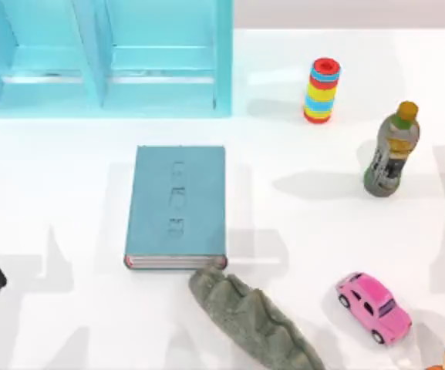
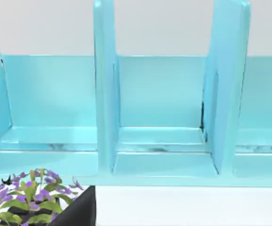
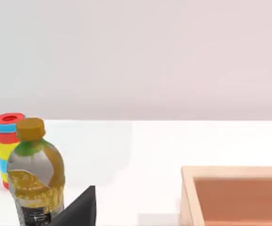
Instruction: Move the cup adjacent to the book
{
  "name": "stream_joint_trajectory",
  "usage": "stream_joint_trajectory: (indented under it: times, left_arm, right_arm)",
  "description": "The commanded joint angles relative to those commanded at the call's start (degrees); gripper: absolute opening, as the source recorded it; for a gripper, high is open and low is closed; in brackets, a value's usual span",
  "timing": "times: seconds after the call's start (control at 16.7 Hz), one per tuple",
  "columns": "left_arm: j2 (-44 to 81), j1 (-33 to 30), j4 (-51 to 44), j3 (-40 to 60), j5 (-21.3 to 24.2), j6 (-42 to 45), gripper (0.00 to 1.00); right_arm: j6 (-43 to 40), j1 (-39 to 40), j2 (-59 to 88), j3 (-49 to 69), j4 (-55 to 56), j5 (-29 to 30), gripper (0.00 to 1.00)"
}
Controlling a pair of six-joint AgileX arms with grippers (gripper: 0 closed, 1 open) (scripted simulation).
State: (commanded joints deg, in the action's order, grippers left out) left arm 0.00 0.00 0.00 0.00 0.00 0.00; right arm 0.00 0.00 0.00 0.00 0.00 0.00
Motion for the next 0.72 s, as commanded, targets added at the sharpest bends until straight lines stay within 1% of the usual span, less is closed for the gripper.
stream_joint_trajectory:
  times: [0.18,0.36,0.54,0.72]
  left_arm:
    - [0.3,0.2,-0.3,0.2,0.0,0.5,1.00]
    - [3.3,1.7,-3.3,2.3,-0.1,5.5,1.00]
    - [9.1,4.4,-9.1,6.1,0.0,15.1,1.00]
    - [17.3,7.8,-17.2,11.0,0.3,27.6,1.00]
  right_arm:
    - [0.0,0.0,0.0,0.0,0.0,0.0,1.00]
    - [0.0,0.0,0.0,0.0,0.0,0.0,1.00]
    - [0.0,0.0,0.0,0.0,0.0,0.0,1.00]
    - [0.0,0.0,0.0,0.0,0.0,0.0,1.00]
